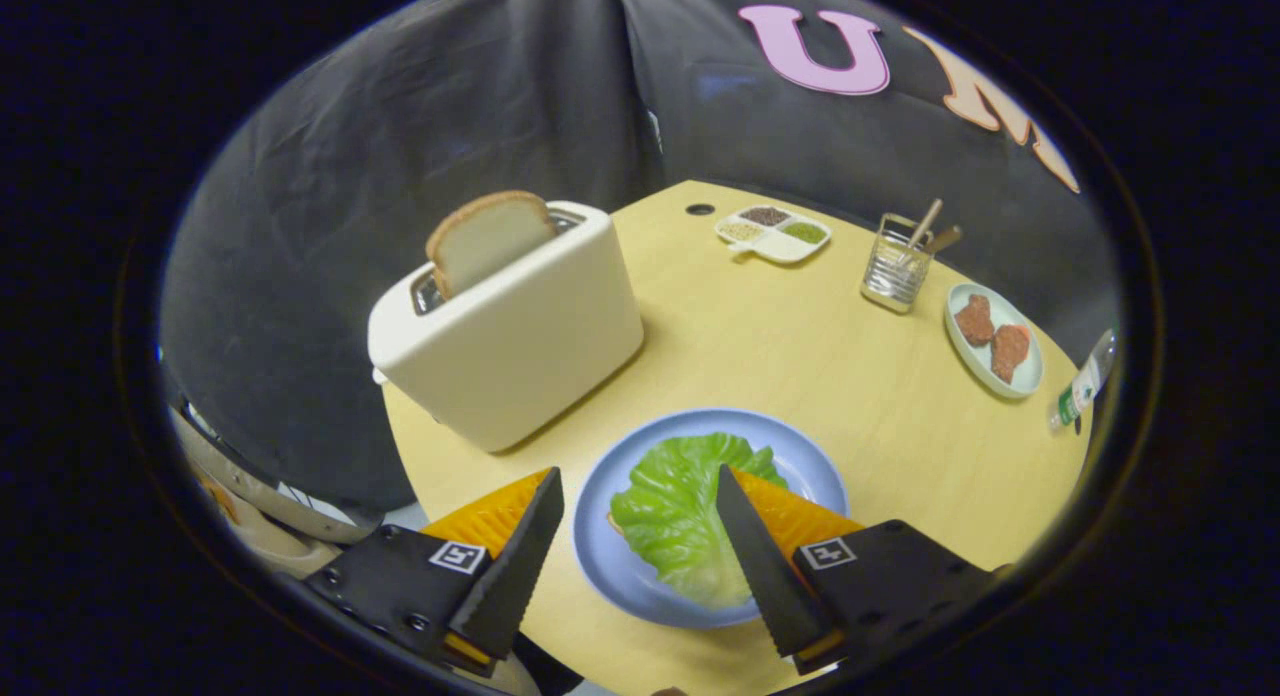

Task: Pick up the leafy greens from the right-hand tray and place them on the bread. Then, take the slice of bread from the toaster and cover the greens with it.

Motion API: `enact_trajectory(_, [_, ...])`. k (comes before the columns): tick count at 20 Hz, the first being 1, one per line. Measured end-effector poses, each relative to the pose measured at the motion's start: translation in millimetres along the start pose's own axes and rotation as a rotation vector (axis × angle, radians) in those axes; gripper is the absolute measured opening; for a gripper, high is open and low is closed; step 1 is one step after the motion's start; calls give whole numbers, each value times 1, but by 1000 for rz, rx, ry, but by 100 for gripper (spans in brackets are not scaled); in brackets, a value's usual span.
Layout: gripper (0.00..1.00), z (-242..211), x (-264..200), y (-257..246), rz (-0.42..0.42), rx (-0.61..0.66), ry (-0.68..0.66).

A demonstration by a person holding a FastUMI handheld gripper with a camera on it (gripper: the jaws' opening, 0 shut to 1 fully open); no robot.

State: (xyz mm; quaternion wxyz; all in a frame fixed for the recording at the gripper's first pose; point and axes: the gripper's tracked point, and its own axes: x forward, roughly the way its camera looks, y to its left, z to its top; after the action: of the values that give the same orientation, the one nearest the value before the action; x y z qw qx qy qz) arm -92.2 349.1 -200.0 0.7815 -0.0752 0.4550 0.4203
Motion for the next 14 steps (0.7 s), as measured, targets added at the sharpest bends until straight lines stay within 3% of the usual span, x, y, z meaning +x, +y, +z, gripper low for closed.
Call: enact_trajectory(14, [97, 117, -9, 64, 56, 116, -130])
